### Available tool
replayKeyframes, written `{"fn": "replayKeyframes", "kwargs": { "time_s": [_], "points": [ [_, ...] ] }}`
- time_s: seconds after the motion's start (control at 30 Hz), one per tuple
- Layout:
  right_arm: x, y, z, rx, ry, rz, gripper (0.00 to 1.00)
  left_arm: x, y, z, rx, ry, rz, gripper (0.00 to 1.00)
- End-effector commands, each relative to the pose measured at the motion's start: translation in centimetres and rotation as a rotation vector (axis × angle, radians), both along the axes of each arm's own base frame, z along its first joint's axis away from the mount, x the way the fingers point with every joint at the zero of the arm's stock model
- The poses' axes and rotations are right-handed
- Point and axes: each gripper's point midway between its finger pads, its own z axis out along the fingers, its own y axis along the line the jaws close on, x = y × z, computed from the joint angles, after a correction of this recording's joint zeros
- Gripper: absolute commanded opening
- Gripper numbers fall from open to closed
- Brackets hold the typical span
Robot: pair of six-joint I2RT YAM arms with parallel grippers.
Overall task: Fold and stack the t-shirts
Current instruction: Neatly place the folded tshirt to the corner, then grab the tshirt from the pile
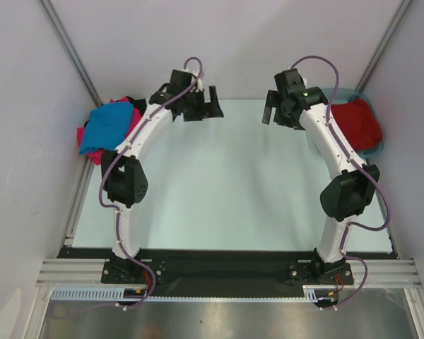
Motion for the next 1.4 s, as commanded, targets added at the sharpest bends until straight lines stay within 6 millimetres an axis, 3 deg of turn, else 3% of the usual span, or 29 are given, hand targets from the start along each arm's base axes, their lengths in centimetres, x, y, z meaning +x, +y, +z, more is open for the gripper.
{"fn": "replayKeyframes", "kwargs": {
  "time_s": [0.0,0.2,0.33,0.47,0.57,0.67,0.9,1.13,1.27,1.37],
  "points": [
    [-0.7,-5.8,-0.4,-0.172,0.077,-0.188,1.00,-1.4,-2.0,0.6,0.008,0.011,0.007,1.00],
    [2.0,-8.4,1.9,-0.119,-0.056,-0.261,1.00,-5.0,-4.4,-0.2,0.003,0.072,-0.079,1.00],
    [3.4,-9.0,3.4,-0.101,-0.100,-0.283,0.99,-7.4,-5.5,-0.2,-0.069,0.078,-0.122,1.00],
    [4.4,-7.6,4.1,-0.019,-0.144,-0.239,0.98,-8.8,-5.9,0.7,-0.111,0.087,-0.157,1.00],
    [4.5,-6.4,3.1,0.024,-0.121,-0.223,0.98,-8.9,-5.8,1.7,-0.114,0.080,-0.149,1.00],
    [4.5,-4.9,2.3,0.056,-0.096,-0.208,0.99,-8.4,-5.6,5.2,-0.131,0.031,-0.127,1.00],
    [4.2,-3.0,2.5,0.034,-0.108,-0.175,1.00,-9.4,-6.0,8.9,-0.200,-0.009,-0.145,1.00],
    [3.7,-0.9,2.4,0.078,-0.100,-0.135,1.00,-10.6,-5.3,9.0,-0.192,0.002,-0.140,1.00],
    [3.2,0.5,4.1,0.102,-0.134,-0.121,1.00,-11.2,-5.1,9.0,-0.185,0.011,-0.151,1.00],
    [2.4,-0.1,5.1,0.053,-0.163,-0.141,1.00,-11.3,-4.8,8.4,-0.167,0.024,-0.147,1.00]
  ]
}}
